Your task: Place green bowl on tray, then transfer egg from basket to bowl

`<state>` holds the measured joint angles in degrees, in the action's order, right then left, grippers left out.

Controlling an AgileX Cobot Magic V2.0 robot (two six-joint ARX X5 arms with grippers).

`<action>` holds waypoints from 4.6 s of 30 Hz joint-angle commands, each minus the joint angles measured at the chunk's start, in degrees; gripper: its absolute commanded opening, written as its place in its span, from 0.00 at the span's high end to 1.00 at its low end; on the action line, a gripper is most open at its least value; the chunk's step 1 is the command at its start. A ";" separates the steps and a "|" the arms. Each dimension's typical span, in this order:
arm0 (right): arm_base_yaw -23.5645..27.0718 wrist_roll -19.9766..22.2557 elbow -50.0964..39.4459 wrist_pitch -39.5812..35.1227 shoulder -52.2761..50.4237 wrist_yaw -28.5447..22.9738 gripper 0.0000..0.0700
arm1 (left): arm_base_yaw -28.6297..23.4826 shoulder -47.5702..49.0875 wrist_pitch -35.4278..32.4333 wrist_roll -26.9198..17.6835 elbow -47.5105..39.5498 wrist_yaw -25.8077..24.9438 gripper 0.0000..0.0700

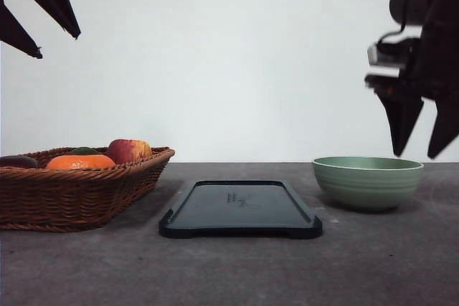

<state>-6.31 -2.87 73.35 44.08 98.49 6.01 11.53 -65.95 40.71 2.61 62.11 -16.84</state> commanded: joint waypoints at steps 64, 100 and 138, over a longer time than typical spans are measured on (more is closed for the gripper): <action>-18.57 -2.54 24.35 5.41 10.37 4.76 0.53 | 0.17 -0.42 1.53 -0.31 1.31 -0.20 0.44; -19.53 -2.71 -39.22 -23.44 -54.07 7.47 0.53 | 0.20 -28.51 -2.14 -4.24 11.27 9.27 0.31; -19.53 -3.19 -39.22 -23.41 -54.02 7.23 0.53 | 0.22 -40.96 -3.62 -3.17 16.91 9.35 0.63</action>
<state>-25.47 -5.80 33.39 21.12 44.07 13.34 11.53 -106.00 37.24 -0.60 77.04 -7.51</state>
